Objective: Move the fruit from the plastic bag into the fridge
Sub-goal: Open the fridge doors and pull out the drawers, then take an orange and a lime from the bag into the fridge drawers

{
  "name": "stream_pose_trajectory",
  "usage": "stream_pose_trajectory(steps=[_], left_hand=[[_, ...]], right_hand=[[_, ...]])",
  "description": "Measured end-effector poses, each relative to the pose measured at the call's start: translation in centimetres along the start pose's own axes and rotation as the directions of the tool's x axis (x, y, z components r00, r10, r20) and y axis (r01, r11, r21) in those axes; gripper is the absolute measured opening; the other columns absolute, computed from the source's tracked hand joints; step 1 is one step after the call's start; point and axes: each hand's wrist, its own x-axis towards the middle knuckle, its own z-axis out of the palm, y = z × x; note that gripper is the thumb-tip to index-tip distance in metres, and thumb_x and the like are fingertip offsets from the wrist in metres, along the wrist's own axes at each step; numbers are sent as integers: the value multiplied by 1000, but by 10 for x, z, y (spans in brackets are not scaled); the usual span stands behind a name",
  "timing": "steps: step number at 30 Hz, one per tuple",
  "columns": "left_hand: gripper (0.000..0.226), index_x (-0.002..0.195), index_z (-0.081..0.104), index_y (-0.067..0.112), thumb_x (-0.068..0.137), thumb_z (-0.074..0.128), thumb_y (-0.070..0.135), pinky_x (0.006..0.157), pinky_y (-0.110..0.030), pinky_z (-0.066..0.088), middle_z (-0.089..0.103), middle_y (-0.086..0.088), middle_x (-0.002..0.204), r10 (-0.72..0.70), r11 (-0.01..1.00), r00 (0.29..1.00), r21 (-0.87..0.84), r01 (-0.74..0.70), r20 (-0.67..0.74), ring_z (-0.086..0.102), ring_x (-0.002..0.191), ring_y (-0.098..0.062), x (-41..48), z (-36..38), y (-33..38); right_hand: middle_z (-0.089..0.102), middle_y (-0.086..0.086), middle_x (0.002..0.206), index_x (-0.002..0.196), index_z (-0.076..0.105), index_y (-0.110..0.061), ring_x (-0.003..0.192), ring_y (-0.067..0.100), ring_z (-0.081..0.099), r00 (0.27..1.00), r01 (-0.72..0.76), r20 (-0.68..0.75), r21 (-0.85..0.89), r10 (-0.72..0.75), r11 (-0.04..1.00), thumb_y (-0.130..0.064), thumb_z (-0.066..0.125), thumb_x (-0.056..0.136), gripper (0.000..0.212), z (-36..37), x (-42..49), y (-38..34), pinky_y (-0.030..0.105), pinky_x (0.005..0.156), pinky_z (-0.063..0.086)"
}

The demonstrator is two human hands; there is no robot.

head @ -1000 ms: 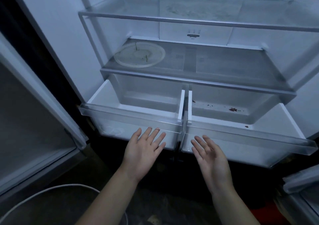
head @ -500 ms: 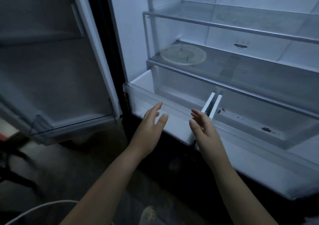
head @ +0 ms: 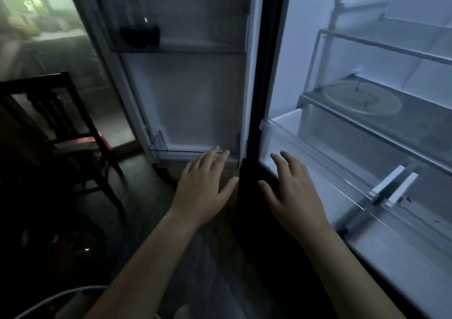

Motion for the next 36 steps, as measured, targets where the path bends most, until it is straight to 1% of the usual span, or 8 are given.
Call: stream_pose_trajectory(steps=[8,12,14,20,26,28,31,36], left_hand=[[65,147,22,25,91,23,59,114,-41,20,25,-2,154,-204,978,979,48,205,-20,23,141,-21,-24,-21,-89],[62,147,22,26,93,33,55,115,-42,17,22,0,155,-314,949,947,12,315,-66,19,142,-19,-36,-39,-145],[64,147,24,25,92,32,56,116,-44,20,23,0,155,-368,929,926,15,370,-89,21,142,-20,-43,-46,-177],[73,143,33,21,84,22,62,111,-43,25,33,-5,150,-473,874,866,34,484,-161,30,139,-23,-68,-61,-269],[65,145,30,21,91,33,56,114,-41,19,28,-4,153,-583,802,794,32,596,-172,23,141,-21,-108,-71,-342],[65,145,30,21,91,31,57,114,-42,21,28,-4,153,-619,773,767,37,633,-169,23,141,-21,-123,-74,-363],[75,144,32,20,85,18,63,112,-43,23,31,-5,151,-666,731,725,35,681,-177,26,140,-22,-147,-77,-388],[66,145,30,20,92,31,59,113,-42,21,29,-4,153,-751,646,638,13,763,-171,24,140,-22,-191,-75,-423]], right_hand=[[39,10,145,140,38,-13,134,26,35,980,179,91,1,-179,984,-47,51,89,62,47,47,-81,36,110,29],[31,6,150,144,31,-17,137,23,28,952,257,157,50,-262,965,-46,52,90,65,72,74,-139,36,111,26],[24,3,153,146,26,-21,139,20,23,930,301,197,74,-310,951,-48,50,91,66,86,87,-170,34,113,23],[20,1,156,148,20,-22,142,18,18,863,423,244,129,-442,897,-48,50,90,70,129,114,-257,33,114,17],[21,2,155,148,22,-21,143,17,17,786,524,278,175,-553,833,-46,49,91,68,179,124,-331,30,112,15],[24,4,154,148,25,-19,142,18,20,756,556,294,180,-584,811,-44,51,90,68,196,125,-355,27,110,12],[34,9,149,144,33,-14,138,22,30,720,591,297,211,-627,778,-40,56,89,65,219,123,-387,27,108,18],[34,9,149,144,33,-14,138,23,28,626,650,327,282,-708,705,-38,56,89,65,249,114,-430,30,111,23]])
